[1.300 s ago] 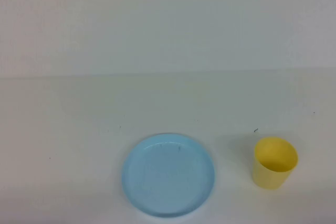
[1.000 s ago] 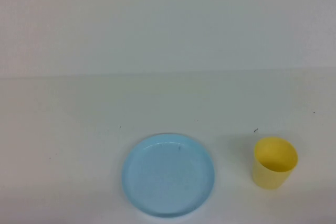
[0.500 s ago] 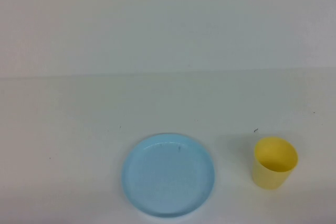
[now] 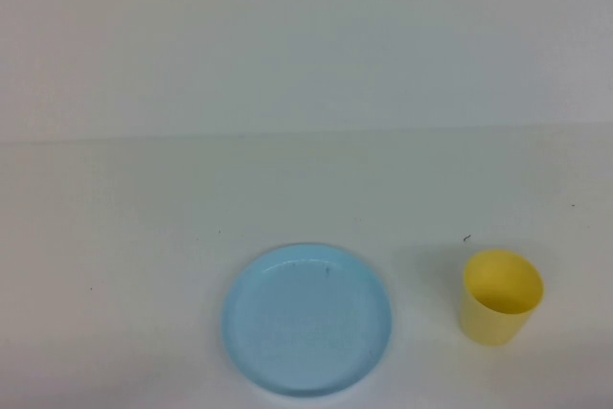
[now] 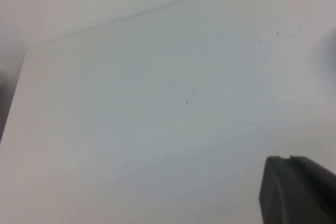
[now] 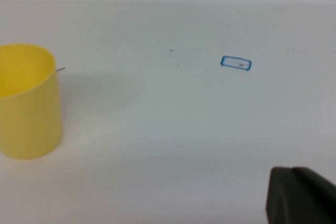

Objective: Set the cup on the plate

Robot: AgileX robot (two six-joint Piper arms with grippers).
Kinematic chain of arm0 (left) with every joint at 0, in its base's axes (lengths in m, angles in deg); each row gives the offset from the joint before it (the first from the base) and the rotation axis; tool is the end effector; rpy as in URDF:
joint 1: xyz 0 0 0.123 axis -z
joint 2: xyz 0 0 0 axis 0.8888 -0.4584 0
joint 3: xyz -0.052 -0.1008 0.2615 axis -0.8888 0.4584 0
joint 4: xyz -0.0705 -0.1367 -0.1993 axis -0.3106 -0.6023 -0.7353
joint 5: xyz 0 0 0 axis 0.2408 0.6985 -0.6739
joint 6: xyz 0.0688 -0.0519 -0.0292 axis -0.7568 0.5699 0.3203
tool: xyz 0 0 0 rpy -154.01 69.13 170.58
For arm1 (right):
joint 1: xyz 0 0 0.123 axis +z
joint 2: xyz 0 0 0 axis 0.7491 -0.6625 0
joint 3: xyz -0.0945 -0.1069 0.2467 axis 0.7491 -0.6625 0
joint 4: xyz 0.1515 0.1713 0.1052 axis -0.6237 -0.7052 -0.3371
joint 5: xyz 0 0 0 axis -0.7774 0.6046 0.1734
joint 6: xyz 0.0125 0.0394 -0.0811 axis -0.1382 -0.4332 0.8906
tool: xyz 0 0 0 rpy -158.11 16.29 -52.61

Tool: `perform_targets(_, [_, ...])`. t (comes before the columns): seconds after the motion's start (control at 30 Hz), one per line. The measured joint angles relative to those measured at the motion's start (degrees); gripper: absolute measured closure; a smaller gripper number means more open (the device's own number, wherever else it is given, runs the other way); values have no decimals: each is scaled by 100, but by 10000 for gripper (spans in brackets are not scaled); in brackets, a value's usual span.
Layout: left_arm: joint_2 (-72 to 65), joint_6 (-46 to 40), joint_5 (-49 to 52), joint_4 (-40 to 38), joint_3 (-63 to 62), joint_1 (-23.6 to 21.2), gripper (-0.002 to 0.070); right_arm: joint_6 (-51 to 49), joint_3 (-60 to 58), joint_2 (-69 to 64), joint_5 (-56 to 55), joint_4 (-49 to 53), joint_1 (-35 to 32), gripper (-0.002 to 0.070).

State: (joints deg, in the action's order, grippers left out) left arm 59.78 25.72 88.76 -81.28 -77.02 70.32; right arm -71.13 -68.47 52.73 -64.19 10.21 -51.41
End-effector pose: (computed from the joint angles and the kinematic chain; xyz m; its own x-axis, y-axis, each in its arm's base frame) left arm 0.0532 -0.0057 0.1734 -0.2197 0.2498 -0.9430 0.1702 0.9617 0.2151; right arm 0.0531 -0.0025 0.1720 -0.2874 -0.0348 -0.9572 0.0340 0.9983 -0.0465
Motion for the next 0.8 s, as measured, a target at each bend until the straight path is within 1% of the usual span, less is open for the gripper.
perform_targets(0.8, [0, 0, 10, 133, 0, 1, 674, 0, 0, 0, 0, 0, 0, 676])
